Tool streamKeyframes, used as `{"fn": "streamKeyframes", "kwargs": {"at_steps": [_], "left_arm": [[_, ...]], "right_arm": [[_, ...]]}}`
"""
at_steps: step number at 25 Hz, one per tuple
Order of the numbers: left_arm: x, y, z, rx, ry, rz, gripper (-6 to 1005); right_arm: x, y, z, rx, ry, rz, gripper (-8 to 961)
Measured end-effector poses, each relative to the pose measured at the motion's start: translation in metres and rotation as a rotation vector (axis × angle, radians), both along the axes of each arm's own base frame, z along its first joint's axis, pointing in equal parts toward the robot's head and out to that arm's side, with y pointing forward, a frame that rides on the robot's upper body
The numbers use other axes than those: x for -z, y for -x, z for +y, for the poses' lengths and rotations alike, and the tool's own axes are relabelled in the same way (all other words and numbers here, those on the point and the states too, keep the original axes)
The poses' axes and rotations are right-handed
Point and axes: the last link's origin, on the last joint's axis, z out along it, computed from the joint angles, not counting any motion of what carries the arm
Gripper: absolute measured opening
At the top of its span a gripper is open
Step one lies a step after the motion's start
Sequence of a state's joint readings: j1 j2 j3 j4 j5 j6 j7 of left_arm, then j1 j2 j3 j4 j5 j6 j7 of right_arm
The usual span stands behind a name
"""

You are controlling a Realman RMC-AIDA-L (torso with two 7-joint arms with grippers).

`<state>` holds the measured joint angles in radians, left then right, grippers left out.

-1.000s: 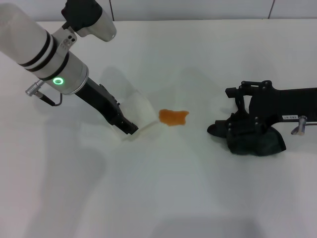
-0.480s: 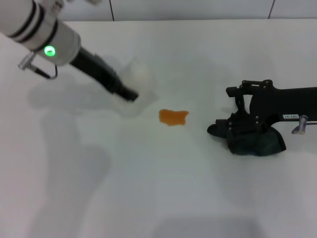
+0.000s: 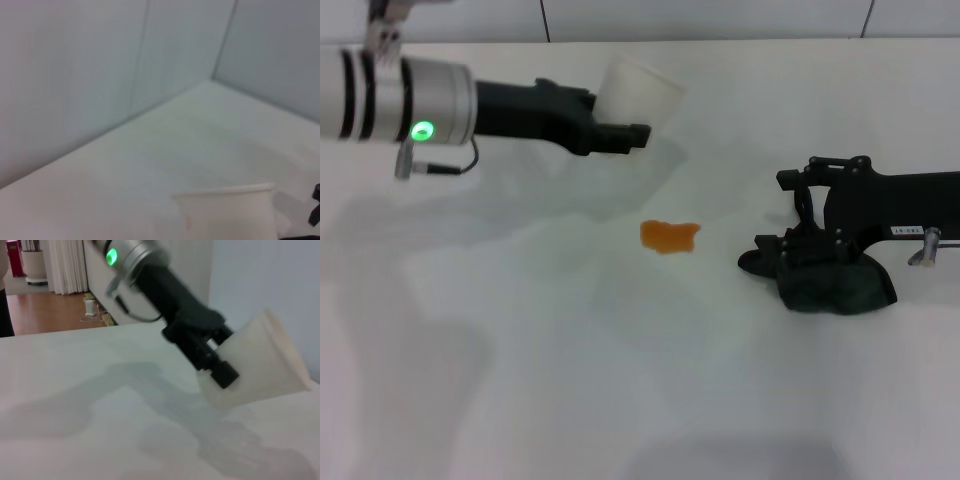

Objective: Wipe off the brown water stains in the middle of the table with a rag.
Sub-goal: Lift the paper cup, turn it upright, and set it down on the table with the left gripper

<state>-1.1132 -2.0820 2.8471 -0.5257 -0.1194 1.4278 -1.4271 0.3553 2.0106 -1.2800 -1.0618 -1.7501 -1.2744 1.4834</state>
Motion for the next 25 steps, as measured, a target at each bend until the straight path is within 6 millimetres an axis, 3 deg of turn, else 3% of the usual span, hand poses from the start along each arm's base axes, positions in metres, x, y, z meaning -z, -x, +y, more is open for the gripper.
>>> {"fn": "streamKeyframes", "kwargs": {"at_steps": [5, 11, 25], "left_arm": [[0.002, 0.043, -0.023, -0.016, -0.095, -0.081, 620], [0.000, 0.075, -0.045, 0.012, -0.232, -0.136, 619], [0.017, 0.111, -0.075, 0.026, -0.389, -0.115, 620]], "right_arm": [[0.000, 0.002, 0.002, -0.004, -0.002, 0.000, 870], [0.001, 0.003, 0.002, -0.008, 0.000, -0.002, 870], [0.001, 0.003, 0.002, -0.008, -0.002, -0.002, 869]]}}
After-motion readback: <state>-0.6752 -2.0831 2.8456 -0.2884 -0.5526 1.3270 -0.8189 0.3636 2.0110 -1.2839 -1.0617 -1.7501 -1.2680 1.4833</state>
